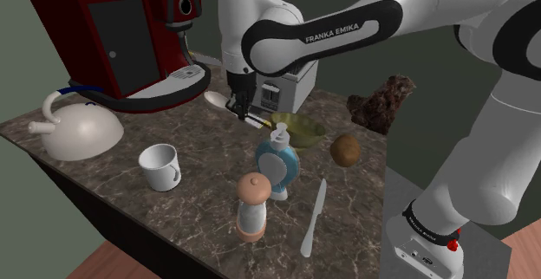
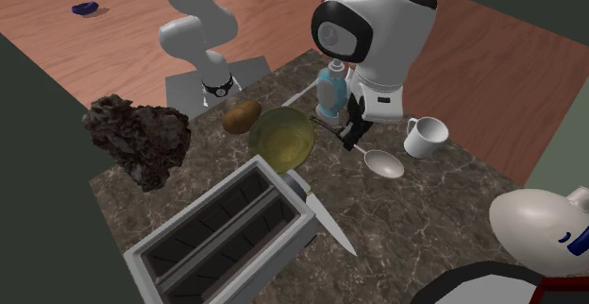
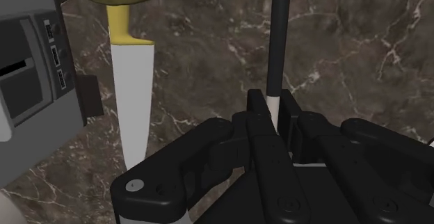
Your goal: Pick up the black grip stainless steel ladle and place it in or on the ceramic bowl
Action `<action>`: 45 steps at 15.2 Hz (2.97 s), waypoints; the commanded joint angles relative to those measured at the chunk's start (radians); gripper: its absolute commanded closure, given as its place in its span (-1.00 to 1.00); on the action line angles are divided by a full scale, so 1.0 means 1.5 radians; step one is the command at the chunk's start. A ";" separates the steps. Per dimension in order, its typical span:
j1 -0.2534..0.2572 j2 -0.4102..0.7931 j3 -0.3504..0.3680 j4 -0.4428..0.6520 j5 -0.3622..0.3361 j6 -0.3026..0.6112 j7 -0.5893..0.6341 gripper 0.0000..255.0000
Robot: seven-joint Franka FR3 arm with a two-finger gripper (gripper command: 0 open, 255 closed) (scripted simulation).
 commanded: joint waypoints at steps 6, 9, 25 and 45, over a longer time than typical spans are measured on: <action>0.001 -0.011 0.002 0.050 0.008 -0.060 -0.009 1.00; 0.002 -0.013 0.003 0.070 0.010 -0.081 -0.012 1.00; -0.037 -0.360 -0.062 -0.311 0.116 -0.016 -0.150 1.00; -0.038 -0.329 -0.053 -0.400 0.109 0.102 -0.133 1.00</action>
